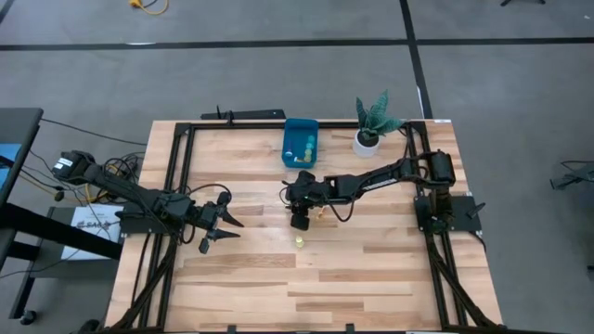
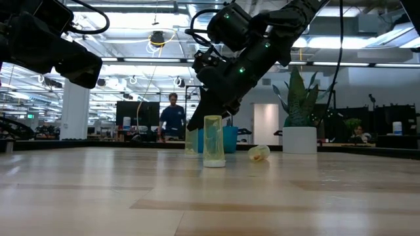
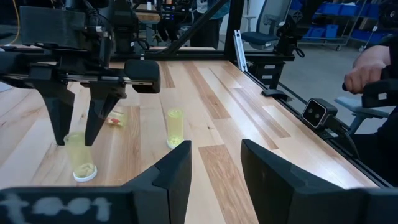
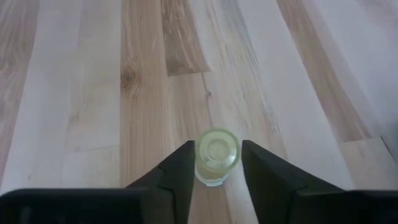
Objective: Pick and place pill bottles into a basket
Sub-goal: Put the left yellow pill bottle into the blue container
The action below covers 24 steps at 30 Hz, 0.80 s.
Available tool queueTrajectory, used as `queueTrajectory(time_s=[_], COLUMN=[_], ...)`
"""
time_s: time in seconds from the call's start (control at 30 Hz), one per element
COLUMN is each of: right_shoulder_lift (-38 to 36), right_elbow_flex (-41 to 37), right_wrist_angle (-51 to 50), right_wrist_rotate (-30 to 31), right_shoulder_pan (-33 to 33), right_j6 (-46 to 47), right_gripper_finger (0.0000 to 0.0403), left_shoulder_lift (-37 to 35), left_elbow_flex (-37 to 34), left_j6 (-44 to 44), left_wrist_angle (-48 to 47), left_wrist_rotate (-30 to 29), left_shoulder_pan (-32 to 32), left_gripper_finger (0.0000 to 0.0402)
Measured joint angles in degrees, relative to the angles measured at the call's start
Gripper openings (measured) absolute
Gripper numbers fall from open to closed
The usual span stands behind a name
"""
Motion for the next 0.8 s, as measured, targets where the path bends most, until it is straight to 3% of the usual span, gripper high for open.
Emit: queueTrajectory(time_s=[0.2,0.53,0.8], right_shoulder_lift=[0.0,0.0,0.0], right_elbow_flex=[0.0,0.0,0.0], right_wrist_angle=[0.2,0.2,0.2], right_wrist_rotate=[0.0,0.0,0.0], right_shoulder_pan=[0.0,0.0,0.0], right_j6=[-0.4,-0.4,-0.4], right_gripper_finger=[0.0092,0.0112,0.0089], left_shoulder_lift=[0.0,0.0,0.0], left_elbow_flex=[0.0,0.0,0.0], left_j6=[0.0,0.0,-0.1], left_wrist_angle=[0.0,0.0,0.0], left_wrist_rotate=[0.0,0.0,0.0], left_shoulder_pan=[0.0,0.0,0.0], left_gripper_finger=[0.0128,0.0128,0.0128])
